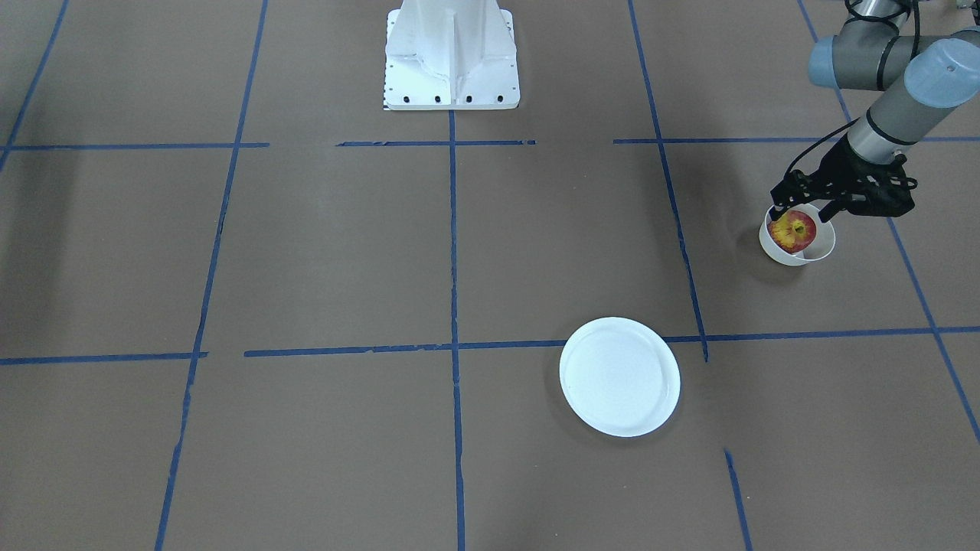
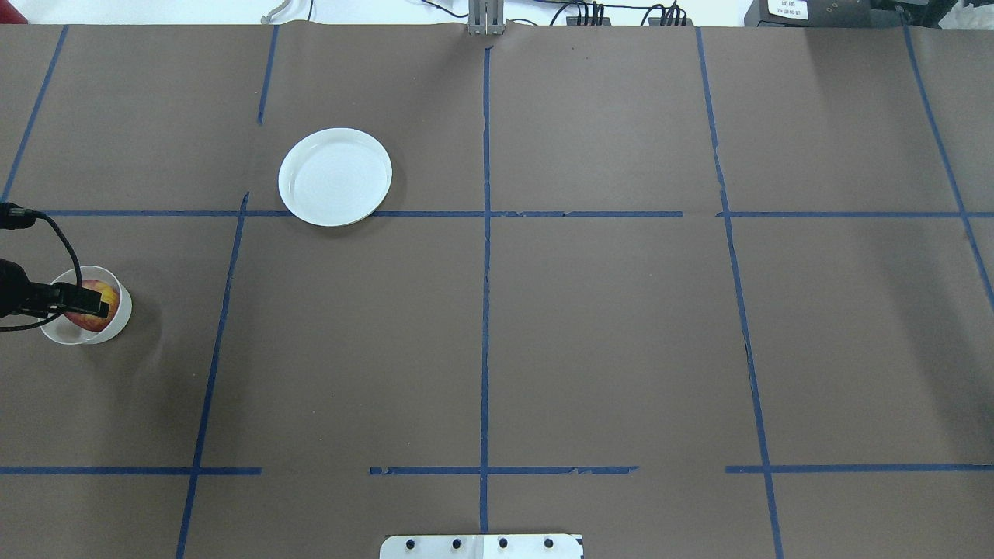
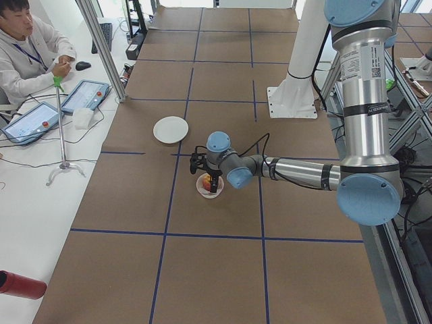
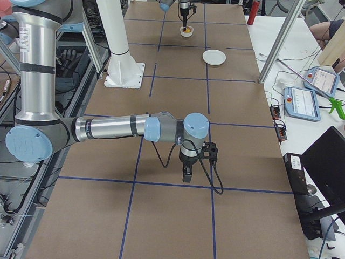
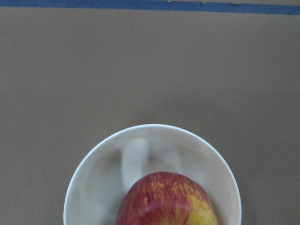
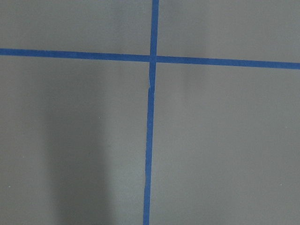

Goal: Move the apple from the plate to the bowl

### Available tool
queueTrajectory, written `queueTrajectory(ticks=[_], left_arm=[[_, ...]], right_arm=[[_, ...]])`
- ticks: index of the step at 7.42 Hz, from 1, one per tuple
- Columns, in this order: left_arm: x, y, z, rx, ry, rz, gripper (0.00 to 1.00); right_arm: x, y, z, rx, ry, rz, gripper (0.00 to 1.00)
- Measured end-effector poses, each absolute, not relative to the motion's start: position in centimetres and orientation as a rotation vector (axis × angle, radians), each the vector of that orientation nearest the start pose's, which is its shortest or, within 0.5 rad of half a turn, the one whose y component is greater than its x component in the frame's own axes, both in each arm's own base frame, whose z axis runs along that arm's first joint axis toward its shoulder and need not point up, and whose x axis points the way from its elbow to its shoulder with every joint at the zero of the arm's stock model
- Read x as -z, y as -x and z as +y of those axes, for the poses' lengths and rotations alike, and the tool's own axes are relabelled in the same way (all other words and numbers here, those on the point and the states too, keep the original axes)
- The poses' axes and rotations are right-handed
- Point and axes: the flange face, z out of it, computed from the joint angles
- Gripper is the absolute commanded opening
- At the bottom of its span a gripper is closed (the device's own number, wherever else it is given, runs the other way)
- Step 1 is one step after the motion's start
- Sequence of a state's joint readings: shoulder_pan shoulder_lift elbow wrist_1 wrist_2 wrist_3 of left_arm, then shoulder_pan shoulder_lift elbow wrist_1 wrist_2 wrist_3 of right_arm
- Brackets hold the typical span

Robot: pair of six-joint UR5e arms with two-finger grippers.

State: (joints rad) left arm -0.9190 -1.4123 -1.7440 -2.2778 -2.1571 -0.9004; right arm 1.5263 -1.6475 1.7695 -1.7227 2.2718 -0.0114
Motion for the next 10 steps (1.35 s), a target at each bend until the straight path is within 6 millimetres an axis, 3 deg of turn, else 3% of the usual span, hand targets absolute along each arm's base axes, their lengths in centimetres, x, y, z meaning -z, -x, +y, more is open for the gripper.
queueTrajectory(ticks=[1,4,7,8,10], left_arm=[[-57.0,-19.5,-41.0,0.017,-0.114,0.907,0.96],[-57.1,-7.8,-40.5,-0.002,-0.206,0.959,0.96],[-61.3,4.2,-39.8,-0.055,-0.207,0.841,0.98],[-62.8,7.0,-39.1,-0.069,-0.175,0.821,0.99],[-64.2,9.0,-38.0,-0.066,-0.136,0.820,0.99]], right_arm=[[-61.7,-4.9,-45.7,0.043,0.040,-0.700,1.00],[-61.7,-4.9,-45.7,0.043,0.040,-0.700,1.00],[-61.7,-4.9,-45.7,0.043,0.040,-0.700,1.00],[-61.7,-4.9,-45.7,0.043,0.040,-0.700,1.00],[-61.7,-4.9,-45.7,0.043,0.040,-0.700,1.00]])
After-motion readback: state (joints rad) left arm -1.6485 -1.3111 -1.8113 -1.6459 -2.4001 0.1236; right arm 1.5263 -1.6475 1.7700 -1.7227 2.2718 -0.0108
